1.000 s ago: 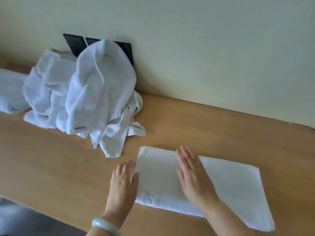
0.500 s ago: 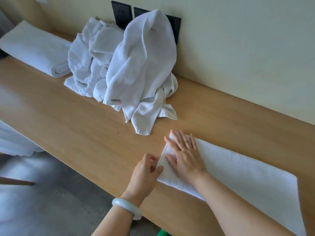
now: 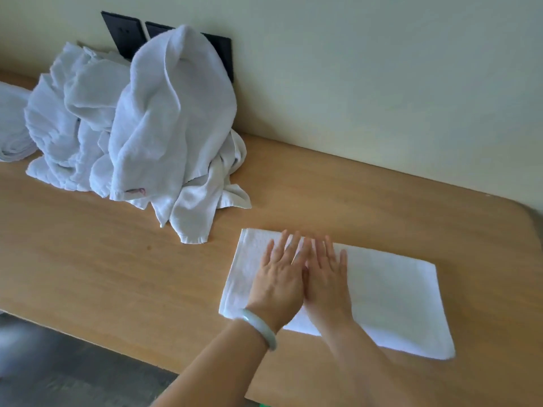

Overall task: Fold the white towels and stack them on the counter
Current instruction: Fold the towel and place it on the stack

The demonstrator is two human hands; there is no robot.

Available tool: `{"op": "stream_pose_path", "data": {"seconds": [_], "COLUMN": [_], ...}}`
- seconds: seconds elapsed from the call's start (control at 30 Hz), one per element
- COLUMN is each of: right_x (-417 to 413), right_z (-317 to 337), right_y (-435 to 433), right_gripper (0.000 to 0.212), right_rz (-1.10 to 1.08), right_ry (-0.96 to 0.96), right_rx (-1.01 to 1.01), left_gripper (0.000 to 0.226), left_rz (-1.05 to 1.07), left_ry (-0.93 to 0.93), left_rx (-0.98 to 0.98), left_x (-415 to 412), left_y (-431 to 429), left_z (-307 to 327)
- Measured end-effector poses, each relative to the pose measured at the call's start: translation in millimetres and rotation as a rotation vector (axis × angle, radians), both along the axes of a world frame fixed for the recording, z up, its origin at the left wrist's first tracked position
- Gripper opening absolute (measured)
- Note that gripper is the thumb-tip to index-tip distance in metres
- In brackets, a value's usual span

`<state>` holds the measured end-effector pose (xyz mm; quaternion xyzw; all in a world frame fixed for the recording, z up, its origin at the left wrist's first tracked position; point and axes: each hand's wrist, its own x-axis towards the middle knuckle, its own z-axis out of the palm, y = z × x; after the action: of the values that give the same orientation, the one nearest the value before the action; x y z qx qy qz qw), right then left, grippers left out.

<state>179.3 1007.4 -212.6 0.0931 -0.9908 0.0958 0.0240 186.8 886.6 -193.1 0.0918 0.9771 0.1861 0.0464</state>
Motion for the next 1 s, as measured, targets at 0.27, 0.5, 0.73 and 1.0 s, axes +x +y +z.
{"op": "stream_pose_path", "data": {"seconds": [0.27,0.5,0.73,1.0], "right_x": [20,26,30,19], "right_z": [-9,-7,33,67], "right_y": [121,185,186,189], "right_gripper": [0.071,0.072,0.05,0.053], "right_rz": [-0.12,-0.224,-0.788,-0.989], "right_ry": [-0.125,-0.208,-0.271,-0.76], "right_rx": [0.105,0.044,-0.487,-1.038], "left_gripper": [0.064,0.066,0.065,0.05], "left_rz": [0.039,0.001,0.609,0.798], "left_ry": [0.012,-0.008,-0.318,-0.671], "left_rx": [-0.201,-0.199,0.051,0.542], "left_x": [2,1,12,-2], "left_y": [-20,-26,-53,-70], "left_z": [-32,-28,31,39]}}
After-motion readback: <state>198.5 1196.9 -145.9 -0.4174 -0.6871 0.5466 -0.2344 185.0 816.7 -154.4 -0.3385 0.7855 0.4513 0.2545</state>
